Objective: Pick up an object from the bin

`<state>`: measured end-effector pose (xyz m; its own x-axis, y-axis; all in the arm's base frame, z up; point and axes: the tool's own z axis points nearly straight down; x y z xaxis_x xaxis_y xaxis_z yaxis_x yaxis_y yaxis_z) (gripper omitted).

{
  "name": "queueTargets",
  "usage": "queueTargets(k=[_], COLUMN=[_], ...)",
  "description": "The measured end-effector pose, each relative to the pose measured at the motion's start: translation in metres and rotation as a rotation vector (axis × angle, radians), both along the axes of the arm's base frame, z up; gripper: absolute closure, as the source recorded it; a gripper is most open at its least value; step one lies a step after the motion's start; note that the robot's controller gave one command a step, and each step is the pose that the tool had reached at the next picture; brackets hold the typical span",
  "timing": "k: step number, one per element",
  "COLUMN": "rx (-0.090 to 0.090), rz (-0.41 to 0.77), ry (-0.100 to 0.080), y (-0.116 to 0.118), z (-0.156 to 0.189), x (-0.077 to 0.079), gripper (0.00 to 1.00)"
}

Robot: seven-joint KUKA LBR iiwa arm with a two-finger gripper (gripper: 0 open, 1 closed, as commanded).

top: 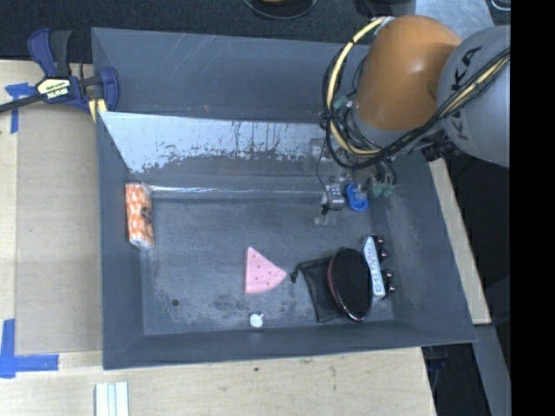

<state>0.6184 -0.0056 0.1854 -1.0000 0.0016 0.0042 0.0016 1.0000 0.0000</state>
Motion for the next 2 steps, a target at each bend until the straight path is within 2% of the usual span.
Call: queueTargets(k=[1, 2], rx=[0.0, 0.005], rz=[0.0, 0.551], ry=[-0.008, 0.0], y=[0.0, -0.025], z=[0.005, -0.115], x=[0.001, -0.074], gripper=[0.0, 0.0])
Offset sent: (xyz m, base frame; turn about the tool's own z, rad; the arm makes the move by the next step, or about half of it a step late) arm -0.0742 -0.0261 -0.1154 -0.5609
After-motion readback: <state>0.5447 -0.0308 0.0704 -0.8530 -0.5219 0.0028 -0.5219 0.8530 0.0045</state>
